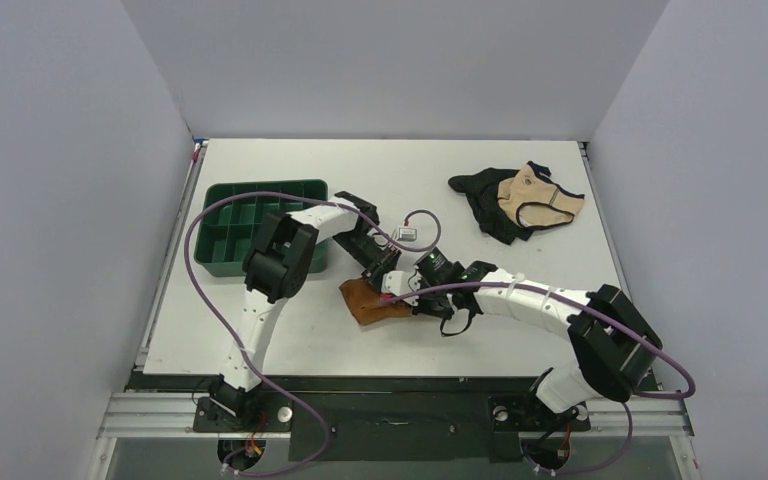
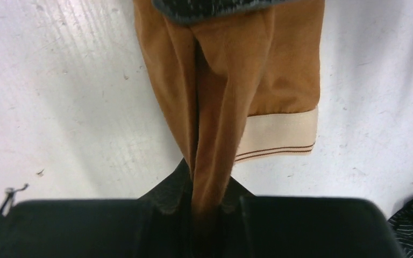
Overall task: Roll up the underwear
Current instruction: Fold the underwear at the center of the board.
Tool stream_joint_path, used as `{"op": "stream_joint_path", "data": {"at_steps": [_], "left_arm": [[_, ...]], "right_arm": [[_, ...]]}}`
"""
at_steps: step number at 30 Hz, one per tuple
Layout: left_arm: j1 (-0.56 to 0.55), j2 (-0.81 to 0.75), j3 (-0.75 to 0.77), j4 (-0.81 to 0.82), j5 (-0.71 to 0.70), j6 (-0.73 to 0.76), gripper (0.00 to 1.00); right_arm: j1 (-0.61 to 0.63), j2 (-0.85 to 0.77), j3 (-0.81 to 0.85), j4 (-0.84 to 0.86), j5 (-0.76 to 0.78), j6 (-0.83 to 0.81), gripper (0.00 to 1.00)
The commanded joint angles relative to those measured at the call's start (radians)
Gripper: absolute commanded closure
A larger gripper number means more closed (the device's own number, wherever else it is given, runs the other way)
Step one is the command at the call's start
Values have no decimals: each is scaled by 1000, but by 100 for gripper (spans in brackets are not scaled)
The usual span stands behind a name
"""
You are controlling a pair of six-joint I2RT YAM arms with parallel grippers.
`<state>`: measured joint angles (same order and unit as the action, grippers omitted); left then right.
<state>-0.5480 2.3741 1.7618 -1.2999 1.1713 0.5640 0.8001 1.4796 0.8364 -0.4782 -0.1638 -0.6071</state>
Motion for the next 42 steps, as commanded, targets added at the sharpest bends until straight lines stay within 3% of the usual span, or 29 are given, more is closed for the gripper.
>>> {"op": "stream_joint_path", "data": {"at_steps": [1,6,10,14,21,26,27,35,42], "left_arm": [[8,-120,-43,149,-76,-80,72],[8,-171,-71,199,-134,-112,52],[8,-221,-101,226,-160,-113,28],[14,-268,-145,280,-182,-132,15],[61,-363,-244,321,-254,-136,7],[93,-524,-397,479,-366,-212,0],[94,-548,-453,507,-384,-225,3],[60,-864,-766,911,-727,-374,3],[-100,-1027,-885,1038,-1002,-385,3]], "right_arm": [[8,-47,43,-80,-19,43,100],[5,-42,59,-152,-24,87,100],[-12,-23,72,-200,-64,115,100],[-52,-7,98,-241,-143,131,100],[-109,6,147,-305,-224,138,100],[-142,33,178,-334,-273,140,100],[-145,46,181,-337,-278,141,100],[-195,157,269,-395,-345,142,100],[-278,271,388,-483,-424,133,100]]}}
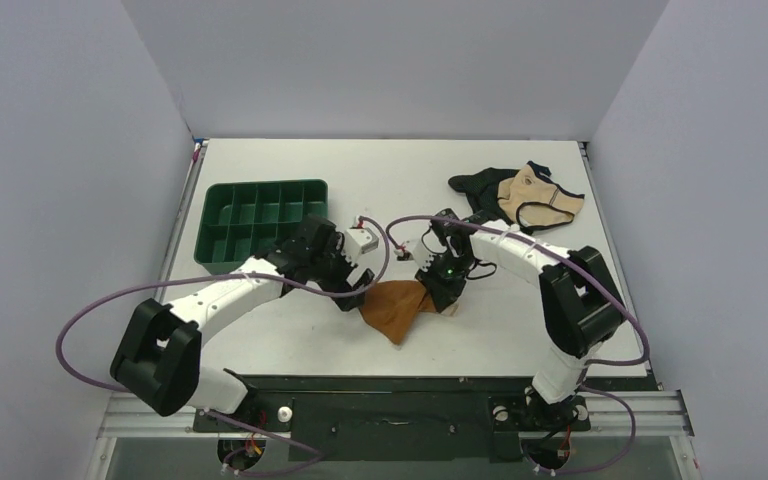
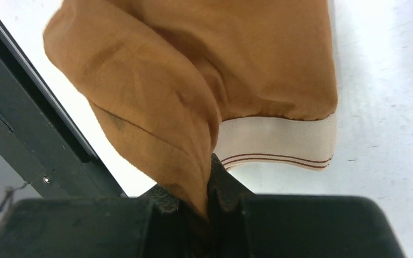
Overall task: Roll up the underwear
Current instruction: Fold the underwear at the center of the board.
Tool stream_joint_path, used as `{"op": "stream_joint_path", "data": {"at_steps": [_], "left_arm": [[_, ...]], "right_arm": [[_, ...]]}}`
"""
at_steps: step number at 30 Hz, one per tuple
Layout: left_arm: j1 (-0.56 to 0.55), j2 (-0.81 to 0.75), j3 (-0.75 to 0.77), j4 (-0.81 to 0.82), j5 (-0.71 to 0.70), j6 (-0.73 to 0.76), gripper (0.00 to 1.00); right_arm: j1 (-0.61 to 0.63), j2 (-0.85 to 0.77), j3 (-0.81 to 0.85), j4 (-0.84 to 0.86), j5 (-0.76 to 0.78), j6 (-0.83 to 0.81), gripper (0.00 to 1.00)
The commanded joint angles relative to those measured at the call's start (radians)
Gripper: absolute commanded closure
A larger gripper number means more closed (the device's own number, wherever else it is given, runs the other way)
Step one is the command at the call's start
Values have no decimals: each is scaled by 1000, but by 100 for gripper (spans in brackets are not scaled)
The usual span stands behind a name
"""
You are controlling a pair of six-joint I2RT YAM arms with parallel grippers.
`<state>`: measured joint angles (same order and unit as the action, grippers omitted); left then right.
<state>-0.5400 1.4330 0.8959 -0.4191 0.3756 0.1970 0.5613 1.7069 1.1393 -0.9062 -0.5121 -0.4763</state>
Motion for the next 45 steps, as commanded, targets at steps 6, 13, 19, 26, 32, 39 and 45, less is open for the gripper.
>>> {"op": "stream_joint_path", "data": {"at_steps": [6,13,19,26,32,39,45], "left_arm": [[-269,-44,13,173,-379,-22,3],[-434,41,72,203,-566,-31,3],[-538,146,125,257,-725,-50,3],[-595,236,175,312,-852,-50,3],[-619,291,118,459,-928,-3,3],[-624,358,77,597,-991,61,3],[-624,406,43,649,-1048,117,3]], "right_arm": [[-94,160,214,-146,-148,7,100],[-137,209,287,-190,-198,45,100],[-150,228,292,-196,-204,58,100],[-163,246,299,-200,-223,60,100],[-171,244,294,-201,-230,55,100],[-174,240,285,-200,-232,51,100],[-175,234,273,-200,-227,46,100]]}}
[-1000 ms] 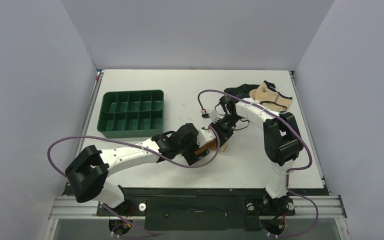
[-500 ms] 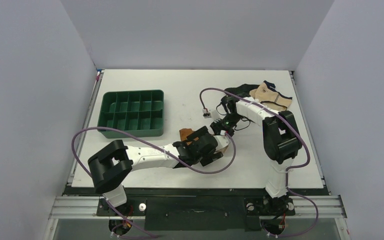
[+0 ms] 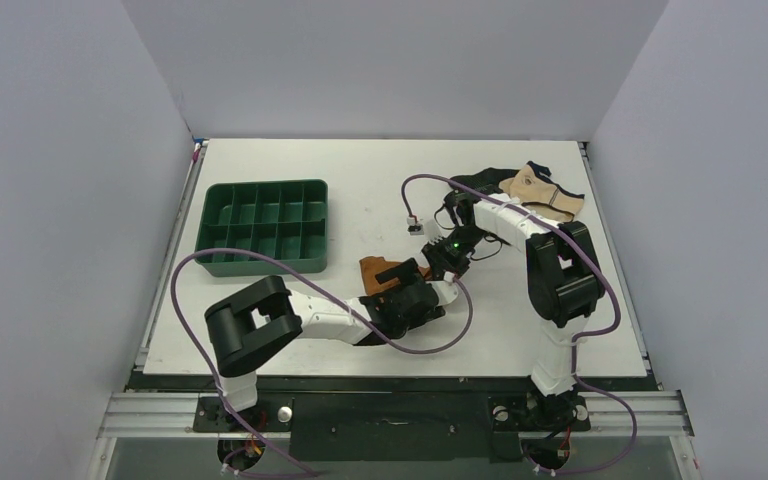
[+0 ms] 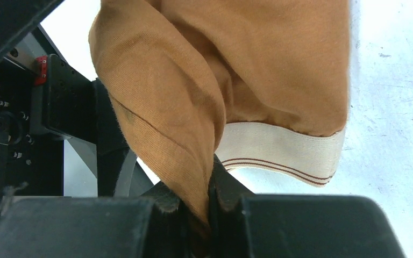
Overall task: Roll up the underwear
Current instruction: Fold the underwear at the center of the board.
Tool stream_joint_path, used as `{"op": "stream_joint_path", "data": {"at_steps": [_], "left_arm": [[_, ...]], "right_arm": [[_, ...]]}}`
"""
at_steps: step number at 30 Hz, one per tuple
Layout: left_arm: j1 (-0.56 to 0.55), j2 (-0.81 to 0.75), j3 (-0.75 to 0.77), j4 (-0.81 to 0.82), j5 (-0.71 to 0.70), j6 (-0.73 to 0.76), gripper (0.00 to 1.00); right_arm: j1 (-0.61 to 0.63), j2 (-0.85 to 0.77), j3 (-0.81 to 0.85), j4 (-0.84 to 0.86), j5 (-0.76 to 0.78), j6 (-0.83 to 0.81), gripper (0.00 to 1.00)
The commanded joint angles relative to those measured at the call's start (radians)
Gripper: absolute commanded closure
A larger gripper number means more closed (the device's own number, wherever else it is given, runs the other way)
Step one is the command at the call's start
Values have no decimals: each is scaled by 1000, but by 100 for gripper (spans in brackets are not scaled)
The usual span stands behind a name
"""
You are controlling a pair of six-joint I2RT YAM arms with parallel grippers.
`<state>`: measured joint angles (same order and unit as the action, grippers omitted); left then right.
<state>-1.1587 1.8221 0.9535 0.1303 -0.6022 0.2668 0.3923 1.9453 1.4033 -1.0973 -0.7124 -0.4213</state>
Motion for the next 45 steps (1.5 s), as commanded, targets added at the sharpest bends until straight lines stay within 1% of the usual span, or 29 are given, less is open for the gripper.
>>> {"op": "stream_joint_path", "data": {"at_steps": [1,6,10,11,17,24,27,32,36,38,39,40,41,42,45], "left_arm": [[-6,17,-24,99,-74,54,3],[-3,-6,-55,75,-74,69,3],[-2,-38,-75,52,-62,73,0],[-2,-45,-80,48,-59,75,6],[6,-77,-119,44,-54,102,23],[25,-112,-143,33,-19,104,36],[25,-127,-152,16,19,100,42],[26,-120,-141,-8,56,92,59],[25,-125,-126,-41,95,79,68],[26,-128,-114,-65,123,74,75],[26,-130,-104,-86,130,71,84],[27,-132,-101,-109,150,70,89],[31,-137,-91,-118,167,69,97],[33,-144,-80,-162,204,69,100],[55,-164,-56,-243,307,76,100]], "right_arm": [[-6,-5,9,-9,-26,-9,100],[-8,-10,3,-9,-19,-13,100],[-7,-17,-1,-8,-13,-15,100],[-8,-19,-2,-8,-10,-15,100],[-9,-29,-8,-7,-3,-15,100],[-9,-27,-10,-6,1,-14,100],[-9,-29,-9,-6,4,-14,100],[-9,-28,-8,-6,2,-15,100],[-5,-31,-12,-7,3,-19,100],[-1,-34,-13,-8,8,-24,100],[1,-36,-14,-9,8,-29,100],[3,-37,-14,-12,9,-34,100],[8,-39,-14,-21,10,-48,100],[9,-42,-14,-26,13,-57,100],[23,-46,-11,-64,24,-103,100]]}}
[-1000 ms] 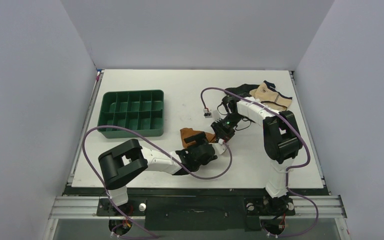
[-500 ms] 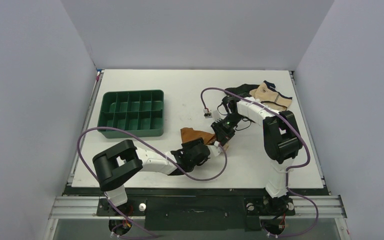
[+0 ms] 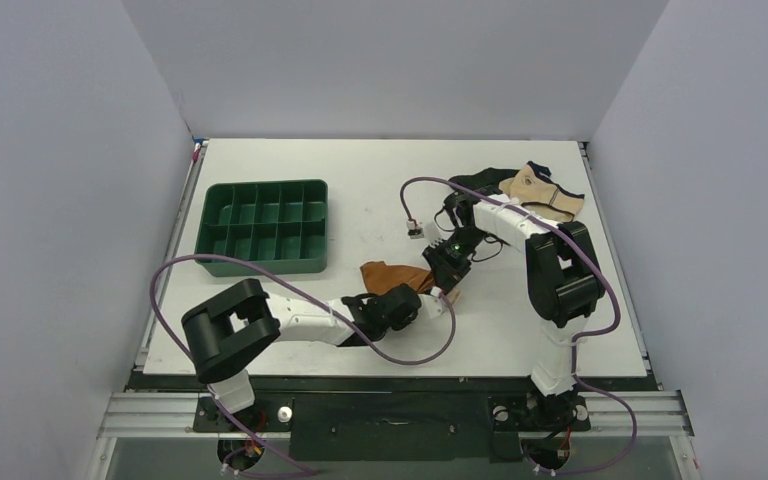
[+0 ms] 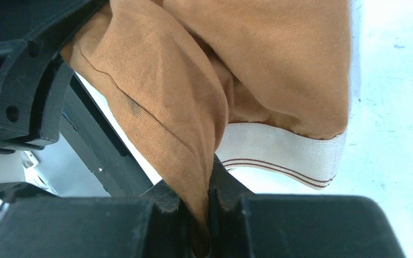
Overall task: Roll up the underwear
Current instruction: Fold the underwear at the center of the board.
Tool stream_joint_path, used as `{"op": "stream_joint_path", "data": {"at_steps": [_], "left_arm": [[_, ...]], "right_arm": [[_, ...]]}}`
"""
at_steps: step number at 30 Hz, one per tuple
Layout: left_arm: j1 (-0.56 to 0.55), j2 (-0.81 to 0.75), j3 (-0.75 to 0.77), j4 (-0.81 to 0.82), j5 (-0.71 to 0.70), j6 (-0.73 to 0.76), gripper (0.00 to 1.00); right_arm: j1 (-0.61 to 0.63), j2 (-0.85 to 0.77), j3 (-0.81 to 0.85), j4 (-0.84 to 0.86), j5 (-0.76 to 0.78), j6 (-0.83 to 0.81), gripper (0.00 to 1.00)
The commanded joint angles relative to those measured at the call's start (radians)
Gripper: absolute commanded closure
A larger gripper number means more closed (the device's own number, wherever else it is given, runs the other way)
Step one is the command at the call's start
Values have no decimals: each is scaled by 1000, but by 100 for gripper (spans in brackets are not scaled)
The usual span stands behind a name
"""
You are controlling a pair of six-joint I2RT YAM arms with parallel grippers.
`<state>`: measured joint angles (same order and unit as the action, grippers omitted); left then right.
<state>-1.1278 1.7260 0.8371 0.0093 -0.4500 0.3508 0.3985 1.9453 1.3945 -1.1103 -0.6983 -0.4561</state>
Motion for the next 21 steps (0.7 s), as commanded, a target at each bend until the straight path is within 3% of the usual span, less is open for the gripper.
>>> {"op": "stream_joint_path", "data": {"at_steps": [1,12,21], "left_arm": [[30,-75,77,-174,222,-2,100],[190,-50,272,-607,699,165,100],[245,-29,340,-769,807,279,99]], "right_arm": [[21,-47,-2,-70,12,-87,100],[104,-36,-41,-187,58,-189,100],[104,2,-46,-227,36,-234,100]]}}
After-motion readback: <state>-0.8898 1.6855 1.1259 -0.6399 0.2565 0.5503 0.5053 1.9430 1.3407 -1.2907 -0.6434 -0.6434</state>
